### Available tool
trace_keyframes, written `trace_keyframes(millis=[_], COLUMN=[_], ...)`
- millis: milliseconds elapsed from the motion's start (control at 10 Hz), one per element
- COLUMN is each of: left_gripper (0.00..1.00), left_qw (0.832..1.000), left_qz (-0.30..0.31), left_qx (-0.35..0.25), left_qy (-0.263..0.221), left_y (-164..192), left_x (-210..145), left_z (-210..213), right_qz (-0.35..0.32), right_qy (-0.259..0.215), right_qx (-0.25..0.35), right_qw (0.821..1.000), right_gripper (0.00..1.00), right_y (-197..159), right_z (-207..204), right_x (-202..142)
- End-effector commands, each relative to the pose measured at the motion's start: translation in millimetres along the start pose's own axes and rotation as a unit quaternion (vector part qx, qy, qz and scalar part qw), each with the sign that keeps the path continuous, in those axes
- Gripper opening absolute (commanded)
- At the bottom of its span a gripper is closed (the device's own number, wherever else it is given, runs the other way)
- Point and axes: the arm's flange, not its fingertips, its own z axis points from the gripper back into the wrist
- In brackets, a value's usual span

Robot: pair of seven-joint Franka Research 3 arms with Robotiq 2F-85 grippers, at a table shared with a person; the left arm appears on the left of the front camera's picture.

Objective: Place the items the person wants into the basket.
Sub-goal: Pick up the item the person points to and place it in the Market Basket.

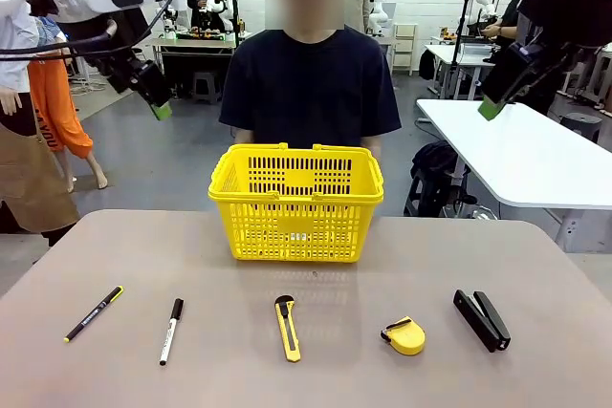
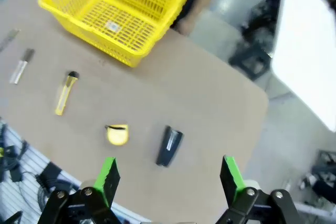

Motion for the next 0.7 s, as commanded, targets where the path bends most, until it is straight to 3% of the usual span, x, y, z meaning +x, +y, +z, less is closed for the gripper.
trace_keyframes(millis=[0, 200, 400, 600], left_gripper=[1.00, 1.00, 1.00, 1.00], left_qw=[0.974, 0.950, 0.939, 0.936], left_qz=[-0.026, -0.003, 0.061, 0.095], left_qx=[-0.220, -0.288, -0.286, -0.265], left_qy=[-0.051, -0.120, -0.180, -0.213], left_y=[67.2, 131.9, 194.7, 234.4], left_x=[-13.8, -50.2, -95.3, -136.3], left_z=[9.5, 31.4, 49.5, 63.3], right_qz=[0.031, -0.028, -0.088, -0.131], right_qy=[-0.069, -0.154, -0.219, -0.280], right_qx=[0.180, 0.304, 0.332, 0.383], right_qw=[0.981, 0.940, 0.913, 0.871], right_gripper=[1.00, 1.00, 1.00, 1.00], right_y=[-55.0, -123.2, -188.2, -235.3], right_z=[-5.1, -3.2, -1.1, 7.1], right_x=[-20.2, -54.2, -104.5, -158.8])
